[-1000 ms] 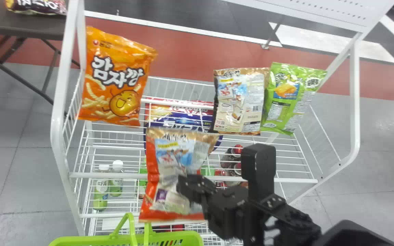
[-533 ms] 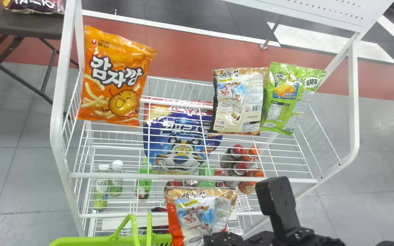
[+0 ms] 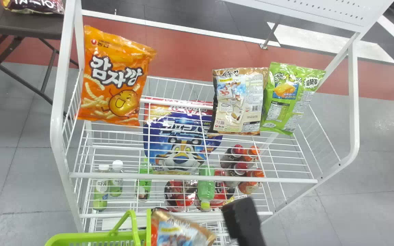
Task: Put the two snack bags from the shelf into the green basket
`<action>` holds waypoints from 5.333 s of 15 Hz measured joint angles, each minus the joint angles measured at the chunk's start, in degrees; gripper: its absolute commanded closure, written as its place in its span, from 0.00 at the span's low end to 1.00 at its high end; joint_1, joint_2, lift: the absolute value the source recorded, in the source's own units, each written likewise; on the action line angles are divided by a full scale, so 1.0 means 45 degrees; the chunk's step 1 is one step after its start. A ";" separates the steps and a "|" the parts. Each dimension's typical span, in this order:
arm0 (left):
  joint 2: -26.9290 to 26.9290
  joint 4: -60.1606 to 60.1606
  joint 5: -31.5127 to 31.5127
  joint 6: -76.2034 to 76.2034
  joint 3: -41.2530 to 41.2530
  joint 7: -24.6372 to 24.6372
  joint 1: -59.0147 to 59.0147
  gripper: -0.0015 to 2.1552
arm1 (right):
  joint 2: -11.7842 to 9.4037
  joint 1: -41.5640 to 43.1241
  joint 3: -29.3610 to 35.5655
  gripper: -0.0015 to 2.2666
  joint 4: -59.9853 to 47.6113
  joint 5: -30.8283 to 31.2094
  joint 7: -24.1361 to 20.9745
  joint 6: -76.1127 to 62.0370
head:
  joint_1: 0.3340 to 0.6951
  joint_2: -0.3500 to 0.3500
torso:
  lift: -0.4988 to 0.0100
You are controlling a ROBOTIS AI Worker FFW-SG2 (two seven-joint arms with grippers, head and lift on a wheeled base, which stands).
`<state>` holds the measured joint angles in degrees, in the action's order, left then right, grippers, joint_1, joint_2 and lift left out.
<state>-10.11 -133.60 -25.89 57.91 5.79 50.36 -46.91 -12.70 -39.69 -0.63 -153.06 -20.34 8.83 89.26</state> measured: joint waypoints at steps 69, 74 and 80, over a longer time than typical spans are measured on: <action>-0.0015 -0.0098 0.0244 -0.0300 0.0080 0.0295 -0.0242 0.92 | 0.0701 0.5276 0.2466 0.99 0.9341 0.2574 0.0842 -1.7001 | 1.00 0.00 | 0.96; -0.0001 -0.0069 0.0220 -0.0314 0.0065 0.0215 -0.0260 0.92 | 0.0898 0.2866 0.3082 0.99 0.4753 0.1410 0.0879 -1.1995 | 1.00 0.00 | 0.96; 0.0078 0.0050 0.0131 -0.0339 0.0060 0.0181 -0.0260 0.92 | 0.1034 0.1274 0.4011 0.99 0.1328 0.0255 0.1287 -0.3372 | 1.00 0.00 | 0.96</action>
<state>-9.75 -133.37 -25.29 56.39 6.06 51.17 -48.08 -8.04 -33.95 17.42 -147.08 -19.19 14.63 74.09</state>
